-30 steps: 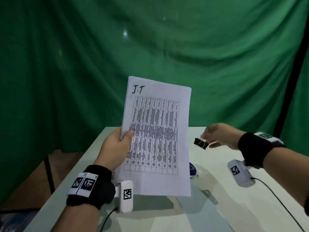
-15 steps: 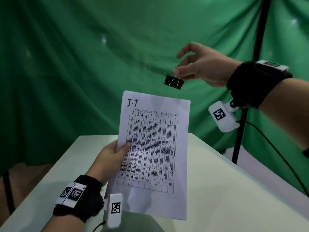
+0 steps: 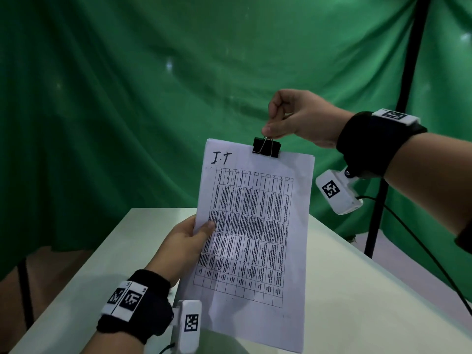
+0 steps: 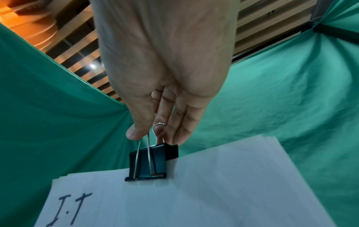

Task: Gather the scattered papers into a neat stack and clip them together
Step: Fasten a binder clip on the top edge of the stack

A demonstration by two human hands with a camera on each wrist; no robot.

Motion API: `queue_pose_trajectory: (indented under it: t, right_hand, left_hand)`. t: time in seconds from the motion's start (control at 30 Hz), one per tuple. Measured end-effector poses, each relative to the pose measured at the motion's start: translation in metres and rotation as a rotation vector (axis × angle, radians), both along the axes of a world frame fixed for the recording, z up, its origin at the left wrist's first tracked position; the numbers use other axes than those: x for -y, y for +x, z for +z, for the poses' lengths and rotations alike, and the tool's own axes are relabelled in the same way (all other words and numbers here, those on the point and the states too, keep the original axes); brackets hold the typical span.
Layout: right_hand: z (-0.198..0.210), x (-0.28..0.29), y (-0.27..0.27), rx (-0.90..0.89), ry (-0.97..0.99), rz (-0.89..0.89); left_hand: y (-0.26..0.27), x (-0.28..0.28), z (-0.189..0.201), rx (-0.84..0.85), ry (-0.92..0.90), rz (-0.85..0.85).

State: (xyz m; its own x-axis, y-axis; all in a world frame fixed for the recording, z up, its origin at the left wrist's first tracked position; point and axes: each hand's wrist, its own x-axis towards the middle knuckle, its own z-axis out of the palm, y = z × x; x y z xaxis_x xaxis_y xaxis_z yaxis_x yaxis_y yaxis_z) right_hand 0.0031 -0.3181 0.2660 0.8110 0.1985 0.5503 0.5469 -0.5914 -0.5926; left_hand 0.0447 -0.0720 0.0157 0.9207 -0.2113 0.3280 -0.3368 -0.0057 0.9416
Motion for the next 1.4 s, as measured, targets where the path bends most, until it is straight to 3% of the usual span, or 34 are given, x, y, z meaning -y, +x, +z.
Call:
queue_pose_trajectory:
  t: [0.63,0.73,0.8,0.9,0.97,1.07,1.17,1.3,1.4]
  right_hand:
    - [-0.009,-0.003,0.0,-0.181,-0.01,0.005]
    - [-0.011,0.003,0.0,-0.255,-0.158,-0.067]
    - [-0.018,0.005,-0.004,-0.189,-0.281,-0.178]
    - [-0.044,0.011,-0.012,-0.084,-0.195,-0.286]
    - [-0.074,0.019,-0.019,-0.11,-0.088,-0.322]
    - [-0.125,0.032,-0.033,-0.386,0.119,-0.336]
    - [-0.17,0.044,-0.043,-0.616,0.181,-0.203]
    - [-0.206,0.052,-0.046,-0.604,0.165,-0.208]
    - [-0.223,0.052,-0.048,-0.718,0.108,-0.209]
  left_hand:
    - [0.001,0.001,-0.002,-0.016,-0.061,-0.046]
    - [0.006,0.0,-0.006,-0.001,-0.05,-0.035]
    - [0.009,0.001,-0.007,0.003,-0.053,-0.022]
    - [0.011,0.002,-0.008,-0.011,-0.049,0.012]
    - [0.01,0.002,-0.007,-0.038,-0.053,0.022]
    - [0.008,0.004,-0.006,-0.089,-0.097,0.032]
    - [0.0,0.011,-0.009,-0.153,-0.153,0.031]
    - [-0.021,0.01,-0.017,-0.206,0.0,0.033]
    - [-0.036,0.0,-0.02,-0.325,0.214,0.005]
